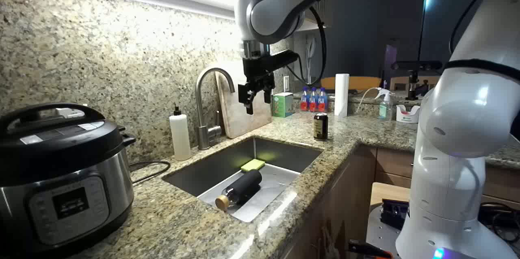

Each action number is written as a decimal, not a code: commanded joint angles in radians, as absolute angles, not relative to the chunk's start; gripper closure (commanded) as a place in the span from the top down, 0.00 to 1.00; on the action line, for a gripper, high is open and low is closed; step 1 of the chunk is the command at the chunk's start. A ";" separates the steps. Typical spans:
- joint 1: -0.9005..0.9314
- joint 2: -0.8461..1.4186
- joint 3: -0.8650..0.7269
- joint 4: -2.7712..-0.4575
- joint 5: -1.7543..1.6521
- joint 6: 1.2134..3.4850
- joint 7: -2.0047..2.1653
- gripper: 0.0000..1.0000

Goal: Remove the bottle from the sink

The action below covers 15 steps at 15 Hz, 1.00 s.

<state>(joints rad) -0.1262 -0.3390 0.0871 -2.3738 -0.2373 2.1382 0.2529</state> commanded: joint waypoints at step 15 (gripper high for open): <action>-0.107 -0.336 0.073 -2.367 -0.238 2.128 0.282 1.00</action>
